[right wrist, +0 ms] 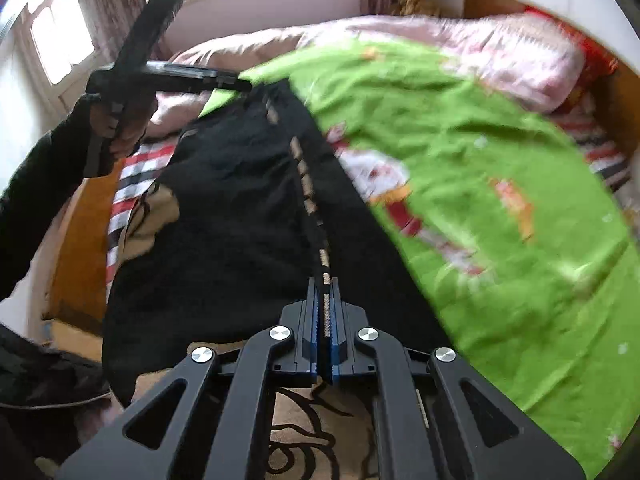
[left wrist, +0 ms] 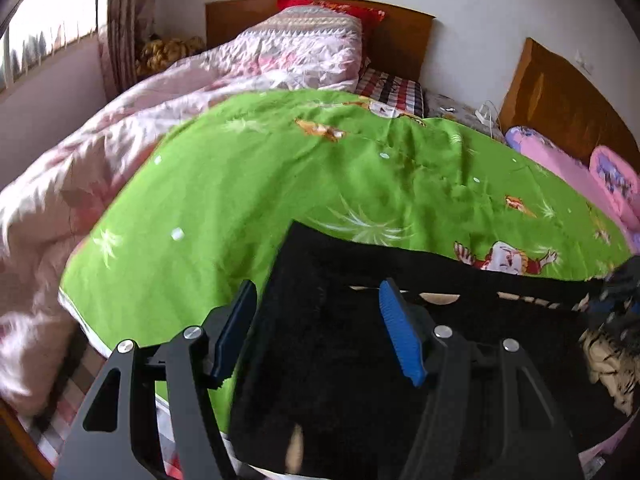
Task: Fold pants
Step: 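Lift the pants with both grippers and fold them over toward the other gripper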
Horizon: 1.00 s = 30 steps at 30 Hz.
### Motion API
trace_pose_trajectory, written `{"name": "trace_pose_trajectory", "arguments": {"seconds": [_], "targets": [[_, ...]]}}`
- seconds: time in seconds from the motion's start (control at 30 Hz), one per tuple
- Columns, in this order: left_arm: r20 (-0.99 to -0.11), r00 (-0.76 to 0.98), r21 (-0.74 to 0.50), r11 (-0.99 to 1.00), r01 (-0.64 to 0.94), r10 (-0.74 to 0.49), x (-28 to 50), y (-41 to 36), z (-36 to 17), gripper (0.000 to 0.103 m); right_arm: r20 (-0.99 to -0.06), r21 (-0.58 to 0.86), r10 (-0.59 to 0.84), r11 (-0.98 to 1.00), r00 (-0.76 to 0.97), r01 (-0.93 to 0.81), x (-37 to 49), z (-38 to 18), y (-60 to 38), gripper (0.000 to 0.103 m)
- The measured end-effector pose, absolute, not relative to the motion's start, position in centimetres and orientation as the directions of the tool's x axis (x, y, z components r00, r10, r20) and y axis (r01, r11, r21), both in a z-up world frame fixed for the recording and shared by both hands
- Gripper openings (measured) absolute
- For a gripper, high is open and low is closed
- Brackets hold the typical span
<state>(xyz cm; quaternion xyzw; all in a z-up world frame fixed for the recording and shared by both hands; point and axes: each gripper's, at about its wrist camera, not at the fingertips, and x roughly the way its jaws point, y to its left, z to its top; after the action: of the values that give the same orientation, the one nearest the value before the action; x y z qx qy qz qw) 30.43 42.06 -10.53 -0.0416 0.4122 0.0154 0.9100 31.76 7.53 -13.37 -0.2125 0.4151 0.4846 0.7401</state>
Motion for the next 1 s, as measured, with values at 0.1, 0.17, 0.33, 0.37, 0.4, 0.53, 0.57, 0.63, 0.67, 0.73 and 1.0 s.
{"name": "trace_pose_trajectory", "arguments": {"seconds": [0.1,0.17,0.33,0.37,0.4,0.53,0.57,0.63,0.67,0.73,1.0], "targets": [[-0.731,0.68,-0.058,0.998,0.02,-0.056,30.7,42.2,-9.9,0.062,-0.804,0.082,0.559,0.442,0.202,-0.893,31.1,-12.6,7.4,0.006],[-0.739,0.662,-0.063,0.991,0.119,-0.126,31.2,41.5,-9.9,0.062,-0.809,0.069,0.549,0.442,0.209,-0.894,30.9,-12.7,7.5,0.006],[-0.808,0.576,0.05,0.958,0.281,-0.127,32.9,39.4,-11.7,0.055,-0.808,0.076,0.548,0.46,0.215,-0.885,30.9,-12.9,7.1,0.006],[-0.821,0.561,0.075,0.953,0.293,-0.108,33.0,39.1,-12.2,0.05,-0.807,0.083,0.551,0.464,0.214,-0.882,31.0,-13.0,7.0,0.006],[-0.836,0.539,0.08,0.947,0.312,-0.106,33.3,39.1,-12.7,0.046,-0.806,0.084,0.551,0.466,0.215,-0.881,31.1,-13.1,7.1,0.006],[-0.839,0.533,0.088,0.939,0.332,-0.11,33.6,39.7,-13.2,0.023,-0.806,0.081,0.548,0.475,0.223,-0.876,31.1,-13.5,7.1,0.006],[-0.836,0.538,0.091,0.942,0.325,-0.105,33.6,39.9,-13.2,0.017,-0.805,0.081,0.548,0.479,0.226,-0.874,31.1,-13.6,7.1,0.006],[-0.829,0.548,0.094,0.938,0.332,-0.111,33.2,39.8,-13.2,0.009,-0.804,0.085,0.55,0.483,0.227,-0.871,31.1,-13.7,7.0,0.006],[-0.821,0.564,0.133,0.932,0.336,-0.086,32.7,39.4,-13.3,0.008,-0.802,0.084,0.551,0.486,0.23,-0.87,31.1,-13.7,7.0,0.006],[-0.808,0.588,0.19,0.924,0.331,-0.044,32.2,38.6,-13.2,0.006,-0.8,0.085,0.553,0.489,0.234,-0.868,31.1,-13.7,7.0,0.006],[-0.689,0.723,0.305,0.925,0.227,0.05,31.2,38.4,-8.9,0.005,-0.774,0.05,0.567,0.501,0.283,-0.864,30.9,-12.0,6.7,0.006]]}}
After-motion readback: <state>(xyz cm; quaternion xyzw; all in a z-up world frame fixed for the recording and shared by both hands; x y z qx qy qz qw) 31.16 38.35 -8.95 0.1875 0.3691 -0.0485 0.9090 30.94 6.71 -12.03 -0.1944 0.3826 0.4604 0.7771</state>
